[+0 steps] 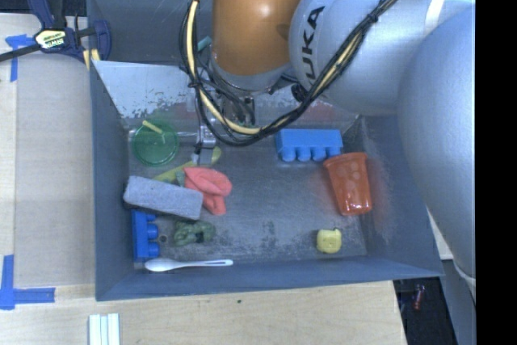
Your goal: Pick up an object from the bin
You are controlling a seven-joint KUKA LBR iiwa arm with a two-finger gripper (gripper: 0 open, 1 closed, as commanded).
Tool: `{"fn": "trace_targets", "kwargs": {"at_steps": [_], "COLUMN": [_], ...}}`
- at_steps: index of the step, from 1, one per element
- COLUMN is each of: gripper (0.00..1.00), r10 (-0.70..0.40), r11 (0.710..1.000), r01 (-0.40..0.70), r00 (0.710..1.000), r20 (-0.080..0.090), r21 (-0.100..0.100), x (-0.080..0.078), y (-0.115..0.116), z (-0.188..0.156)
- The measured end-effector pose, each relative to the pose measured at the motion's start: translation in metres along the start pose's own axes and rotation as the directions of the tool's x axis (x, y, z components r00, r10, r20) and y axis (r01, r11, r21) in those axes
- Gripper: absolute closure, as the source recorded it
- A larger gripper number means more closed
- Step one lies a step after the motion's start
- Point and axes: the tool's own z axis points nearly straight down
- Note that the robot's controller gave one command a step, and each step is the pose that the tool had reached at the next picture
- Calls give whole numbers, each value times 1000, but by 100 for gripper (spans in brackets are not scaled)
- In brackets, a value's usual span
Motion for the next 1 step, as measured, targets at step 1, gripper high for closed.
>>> {"fn": "trace_targets", "kwargs": {"at_steps": [1], "gripper": [0], "r10": [2], "r11": [1000], "r01": [-2], "r00": [1000], "r20": [7], "r21": [-2], "x": [-1], "y": [-1], "z": [-5]}}
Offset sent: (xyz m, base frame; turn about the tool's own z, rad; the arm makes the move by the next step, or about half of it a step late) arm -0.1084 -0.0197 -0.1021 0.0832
